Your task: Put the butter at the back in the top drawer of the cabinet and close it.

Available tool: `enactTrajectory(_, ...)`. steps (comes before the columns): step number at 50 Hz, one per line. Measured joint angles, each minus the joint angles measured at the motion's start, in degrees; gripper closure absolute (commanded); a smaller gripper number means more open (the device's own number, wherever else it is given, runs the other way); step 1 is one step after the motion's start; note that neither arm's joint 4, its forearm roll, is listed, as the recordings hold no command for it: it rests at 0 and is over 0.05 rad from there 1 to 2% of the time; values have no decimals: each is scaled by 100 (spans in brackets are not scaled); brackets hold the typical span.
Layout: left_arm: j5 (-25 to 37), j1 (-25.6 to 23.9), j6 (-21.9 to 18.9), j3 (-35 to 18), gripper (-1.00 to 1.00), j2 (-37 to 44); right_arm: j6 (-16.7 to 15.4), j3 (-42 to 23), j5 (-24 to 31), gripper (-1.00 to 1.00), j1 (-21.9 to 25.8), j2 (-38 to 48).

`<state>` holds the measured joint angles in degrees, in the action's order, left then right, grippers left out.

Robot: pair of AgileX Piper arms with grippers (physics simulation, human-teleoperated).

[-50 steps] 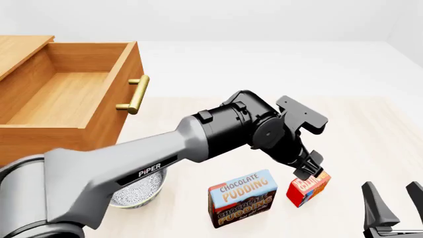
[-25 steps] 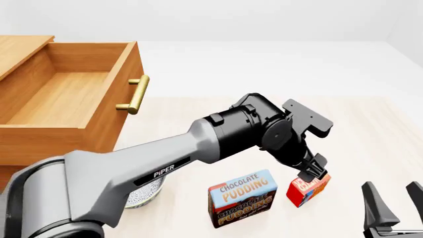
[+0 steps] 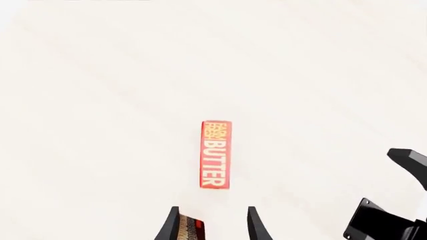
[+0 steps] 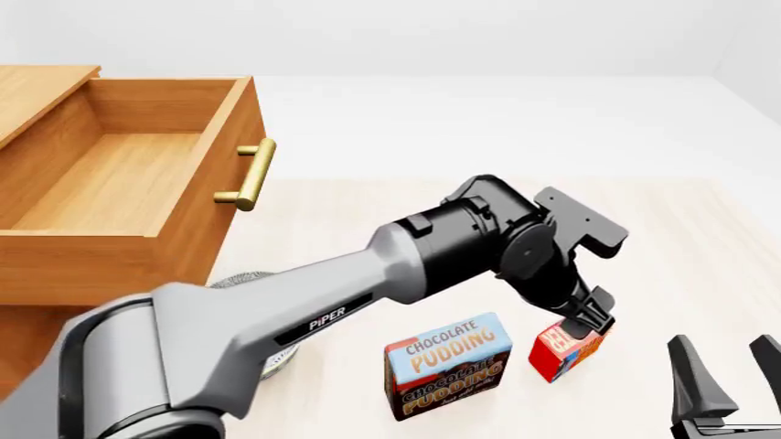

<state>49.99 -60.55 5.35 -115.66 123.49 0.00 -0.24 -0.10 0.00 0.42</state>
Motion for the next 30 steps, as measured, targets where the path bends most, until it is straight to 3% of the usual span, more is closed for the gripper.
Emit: enactTrajectory(30,121,7,-18,-324,-100,278,0,0,0,-100,0,0)
